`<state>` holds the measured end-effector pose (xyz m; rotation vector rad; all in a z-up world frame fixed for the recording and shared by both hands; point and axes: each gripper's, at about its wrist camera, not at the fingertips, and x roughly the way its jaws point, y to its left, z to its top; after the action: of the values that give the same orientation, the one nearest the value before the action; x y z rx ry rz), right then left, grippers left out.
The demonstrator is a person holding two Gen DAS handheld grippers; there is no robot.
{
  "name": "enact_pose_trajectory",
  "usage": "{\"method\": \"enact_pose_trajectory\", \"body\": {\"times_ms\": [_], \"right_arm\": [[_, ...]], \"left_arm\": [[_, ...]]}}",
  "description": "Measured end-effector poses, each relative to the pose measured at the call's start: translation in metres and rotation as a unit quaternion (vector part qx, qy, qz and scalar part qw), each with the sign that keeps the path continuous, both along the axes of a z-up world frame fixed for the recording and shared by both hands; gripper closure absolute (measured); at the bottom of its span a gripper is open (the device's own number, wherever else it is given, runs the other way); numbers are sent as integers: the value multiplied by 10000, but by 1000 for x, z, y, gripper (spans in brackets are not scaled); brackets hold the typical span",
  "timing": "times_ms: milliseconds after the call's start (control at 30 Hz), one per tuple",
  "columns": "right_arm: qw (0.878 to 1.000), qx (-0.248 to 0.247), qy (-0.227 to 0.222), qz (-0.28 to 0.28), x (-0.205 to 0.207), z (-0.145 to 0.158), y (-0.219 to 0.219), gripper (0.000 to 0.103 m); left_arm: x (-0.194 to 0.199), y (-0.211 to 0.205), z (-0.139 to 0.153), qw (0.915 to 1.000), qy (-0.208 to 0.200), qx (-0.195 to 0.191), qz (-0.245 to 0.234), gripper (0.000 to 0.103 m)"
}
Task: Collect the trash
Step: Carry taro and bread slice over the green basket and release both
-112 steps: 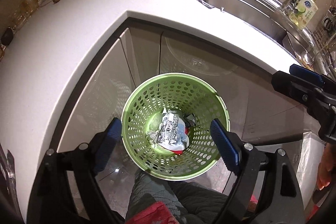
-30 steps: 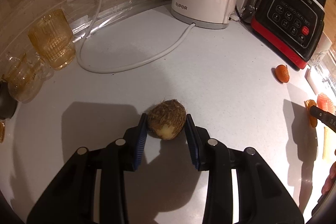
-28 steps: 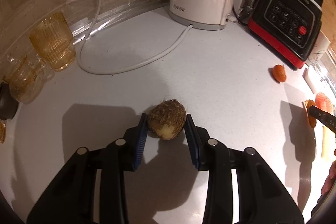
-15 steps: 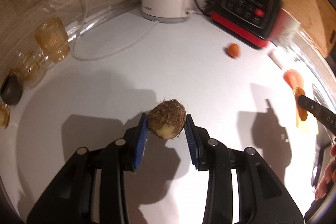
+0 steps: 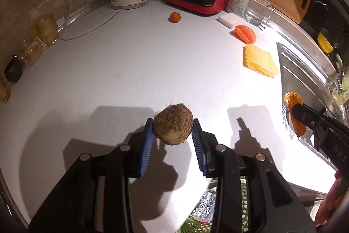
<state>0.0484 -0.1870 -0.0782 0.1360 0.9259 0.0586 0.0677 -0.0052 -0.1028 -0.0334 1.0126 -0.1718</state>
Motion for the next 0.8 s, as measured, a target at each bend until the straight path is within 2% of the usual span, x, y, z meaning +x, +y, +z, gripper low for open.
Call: {"method": "enact_pose_trajectory", "body": {"times_ms": [467,800], "right_arm": [[9995,136,119,273,-143,-6,-22,93],[9992,168,147,318,-199,-10,-35,93]], "left_arm": [[-135,-52,5,9996,89,123,-251,68],[-197,-79,-10,9986,265,197,-418,68]]}}
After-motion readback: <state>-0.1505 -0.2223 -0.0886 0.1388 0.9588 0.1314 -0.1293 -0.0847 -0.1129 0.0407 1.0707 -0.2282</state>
